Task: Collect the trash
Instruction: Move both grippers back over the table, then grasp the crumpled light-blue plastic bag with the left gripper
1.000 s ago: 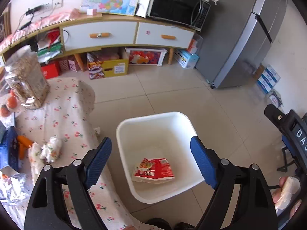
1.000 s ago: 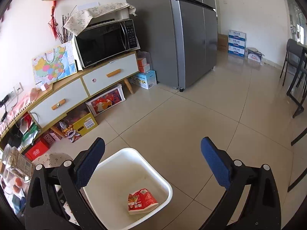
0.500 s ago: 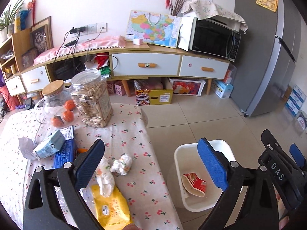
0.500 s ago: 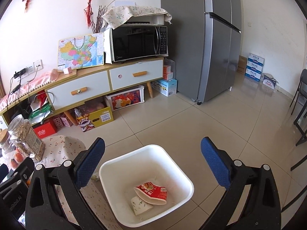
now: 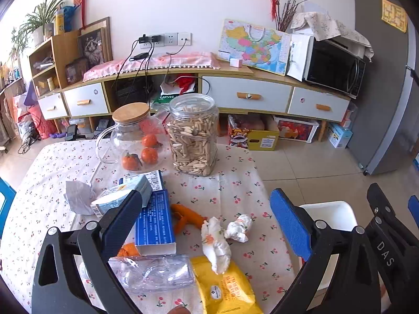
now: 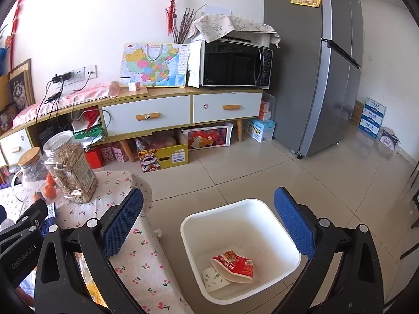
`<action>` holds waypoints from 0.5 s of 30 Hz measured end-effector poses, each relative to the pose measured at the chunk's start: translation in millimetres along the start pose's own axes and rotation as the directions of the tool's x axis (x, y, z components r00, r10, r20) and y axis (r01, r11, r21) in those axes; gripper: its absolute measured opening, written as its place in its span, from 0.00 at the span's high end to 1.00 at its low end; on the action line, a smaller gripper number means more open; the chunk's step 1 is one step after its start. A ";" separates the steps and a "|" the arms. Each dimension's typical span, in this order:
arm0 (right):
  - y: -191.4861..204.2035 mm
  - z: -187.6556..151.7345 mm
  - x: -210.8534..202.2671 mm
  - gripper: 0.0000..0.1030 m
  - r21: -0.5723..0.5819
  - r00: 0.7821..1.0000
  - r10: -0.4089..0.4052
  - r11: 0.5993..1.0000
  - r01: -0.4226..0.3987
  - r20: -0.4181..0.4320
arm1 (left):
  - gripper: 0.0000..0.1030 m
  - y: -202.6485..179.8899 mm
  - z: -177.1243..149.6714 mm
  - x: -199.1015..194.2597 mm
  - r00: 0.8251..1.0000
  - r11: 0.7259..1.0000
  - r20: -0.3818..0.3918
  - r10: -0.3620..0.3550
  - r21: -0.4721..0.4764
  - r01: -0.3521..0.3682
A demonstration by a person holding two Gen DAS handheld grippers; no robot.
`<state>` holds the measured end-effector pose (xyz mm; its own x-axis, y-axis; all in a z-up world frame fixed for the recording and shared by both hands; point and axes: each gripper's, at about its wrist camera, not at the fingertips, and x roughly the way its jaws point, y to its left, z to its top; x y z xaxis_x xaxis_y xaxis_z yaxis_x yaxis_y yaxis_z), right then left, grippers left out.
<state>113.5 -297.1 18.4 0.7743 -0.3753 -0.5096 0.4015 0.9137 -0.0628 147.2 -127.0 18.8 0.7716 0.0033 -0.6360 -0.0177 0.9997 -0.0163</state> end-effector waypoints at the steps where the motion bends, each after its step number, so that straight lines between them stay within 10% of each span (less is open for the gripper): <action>1: 5.8 -1.3 -0.7 0.07 -0.010 1.000 0.008 1.000 -0.008 0.000 | 0.07 6.0 -0.3 0.6 1.000 1.000 -0.003 0.009 -0.004 -0.009; 15: 89.3 -17.1 -9.9 0.07 -0.083 0.985 0.168 0.982 -0.171 -0.044 | 0.07 102.3 -8.5 24.8 0.980 0.980 -0.073 0.183 -0.068 -0.188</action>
<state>133.4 -209.1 3.2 0.8084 -0.2090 -0.5503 0.2210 0.9742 -0.0453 159.1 -24.8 -5.2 0.7069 0.1844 -0.6828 -0.2056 0.9773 0.0511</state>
